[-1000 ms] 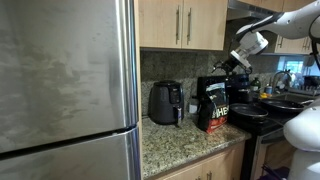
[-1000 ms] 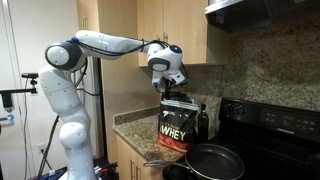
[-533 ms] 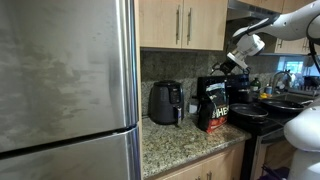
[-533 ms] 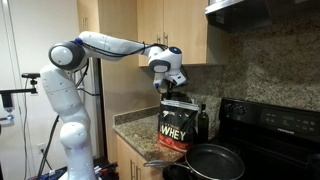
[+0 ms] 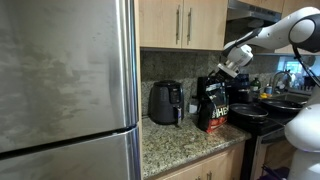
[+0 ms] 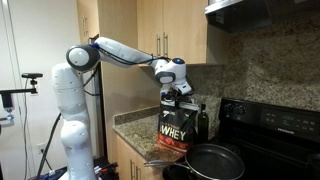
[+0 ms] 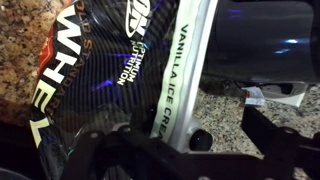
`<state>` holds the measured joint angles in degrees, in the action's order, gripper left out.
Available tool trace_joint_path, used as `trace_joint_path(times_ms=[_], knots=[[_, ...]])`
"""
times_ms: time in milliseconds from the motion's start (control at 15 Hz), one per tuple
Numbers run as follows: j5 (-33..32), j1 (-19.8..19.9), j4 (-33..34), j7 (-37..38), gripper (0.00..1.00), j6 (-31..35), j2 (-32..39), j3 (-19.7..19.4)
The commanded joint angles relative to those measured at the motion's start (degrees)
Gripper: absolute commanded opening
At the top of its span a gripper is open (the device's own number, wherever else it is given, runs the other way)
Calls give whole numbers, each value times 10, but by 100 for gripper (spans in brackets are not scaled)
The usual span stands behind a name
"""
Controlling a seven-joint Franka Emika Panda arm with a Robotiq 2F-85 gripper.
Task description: Put the Whey protein bag away to the side of the counter
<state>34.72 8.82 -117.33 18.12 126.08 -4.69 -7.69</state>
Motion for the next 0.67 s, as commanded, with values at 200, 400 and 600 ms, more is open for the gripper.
trace_joint_path(times_ms=[200,400,600], knots=[[-44,-2,2,45,100,-1,4,-3],[-30,-1,2,35,66,12,24,-6],[-17,-1,-2,27,46,30,35,-9]])
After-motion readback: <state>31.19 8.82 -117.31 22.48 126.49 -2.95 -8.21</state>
